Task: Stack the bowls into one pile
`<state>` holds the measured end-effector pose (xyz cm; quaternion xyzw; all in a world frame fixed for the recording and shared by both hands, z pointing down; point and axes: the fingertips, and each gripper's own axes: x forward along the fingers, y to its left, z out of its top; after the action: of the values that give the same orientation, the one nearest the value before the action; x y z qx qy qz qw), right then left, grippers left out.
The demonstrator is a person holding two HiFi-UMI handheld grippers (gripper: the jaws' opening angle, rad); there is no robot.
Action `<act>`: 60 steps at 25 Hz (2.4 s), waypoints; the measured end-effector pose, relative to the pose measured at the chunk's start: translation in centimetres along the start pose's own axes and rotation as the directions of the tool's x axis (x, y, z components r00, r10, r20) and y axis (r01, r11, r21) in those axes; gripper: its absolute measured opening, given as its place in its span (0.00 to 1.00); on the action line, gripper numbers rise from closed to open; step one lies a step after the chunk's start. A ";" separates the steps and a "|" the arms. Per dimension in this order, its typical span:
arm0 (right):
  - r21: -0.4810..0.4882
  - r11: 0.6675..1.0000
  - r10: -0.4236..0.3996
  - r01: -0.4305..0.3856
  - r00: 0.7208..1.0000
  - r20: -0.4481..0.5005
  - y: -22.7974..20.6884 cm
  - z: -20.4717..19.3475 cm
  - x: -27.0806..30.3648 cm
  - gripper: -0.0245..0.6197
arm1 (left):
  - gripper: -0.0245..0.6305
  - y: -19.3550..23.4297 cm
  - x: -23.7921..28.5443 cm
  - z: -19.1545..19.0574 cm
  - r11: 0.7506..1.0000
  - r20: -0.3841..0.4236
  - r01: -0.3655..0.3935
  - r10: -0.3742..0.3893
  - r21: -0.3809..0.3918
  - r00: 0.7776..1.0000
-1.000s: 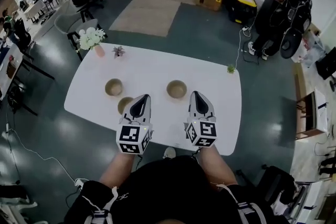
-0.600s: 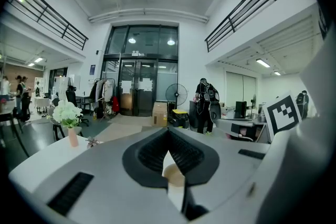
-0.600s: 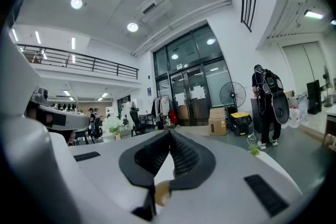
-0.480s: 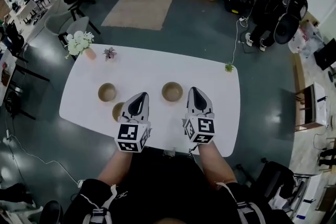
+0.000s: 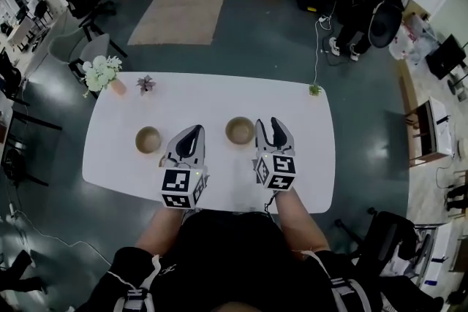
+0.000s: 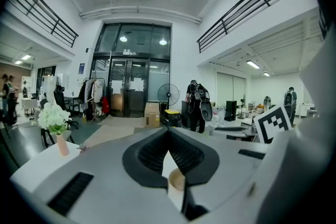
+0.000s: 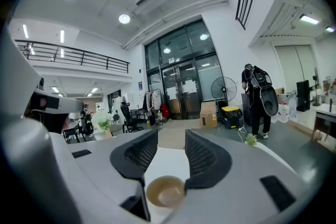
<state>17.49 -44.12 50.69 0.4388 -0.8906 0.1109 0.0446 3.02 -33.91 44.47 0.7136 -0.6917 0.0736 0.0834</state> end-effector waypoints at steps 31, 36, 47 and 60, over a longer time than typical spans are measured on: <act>0.564 0.746 0.058 0.355 0.809 -0.585 -1.0 -23.9 6.5 0.19 | 0.06 8.5 -7.1 -3.5 0.991 -0.056 -0.128 0.126 -0.030 0.990; 0.595 0.733 0.109 0.328 0.807 -0.580 0.3 -23.4 6.3 0.08 | 0.06 9.0 -7.7 -3.8 0.989 -0.053 -0.141 0.139 -0.038 0.989; 0.572 0.781 0.126 0.249 0.835 -0.536 2.1 -19.6 5.6 0.08 | 0.06 9.8 -7.8 -3.4 0.987 -0.024 -0.152 0.151 -0.059 0.988; 0.514 0.858 0.310 0.006 0.793 -0.525 12.8 -17.1 7.7 0.08 | 0.06 13.3 -12.4 -5.4 0.951 -0.036 -0.290 0.288 -0.102 0.957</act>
<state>2.39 -38.46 66.59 0.3030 -0.8070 0.4670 0.1972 -10.66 -21.06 47.26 0.5984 -0.7907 0.0555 0.1169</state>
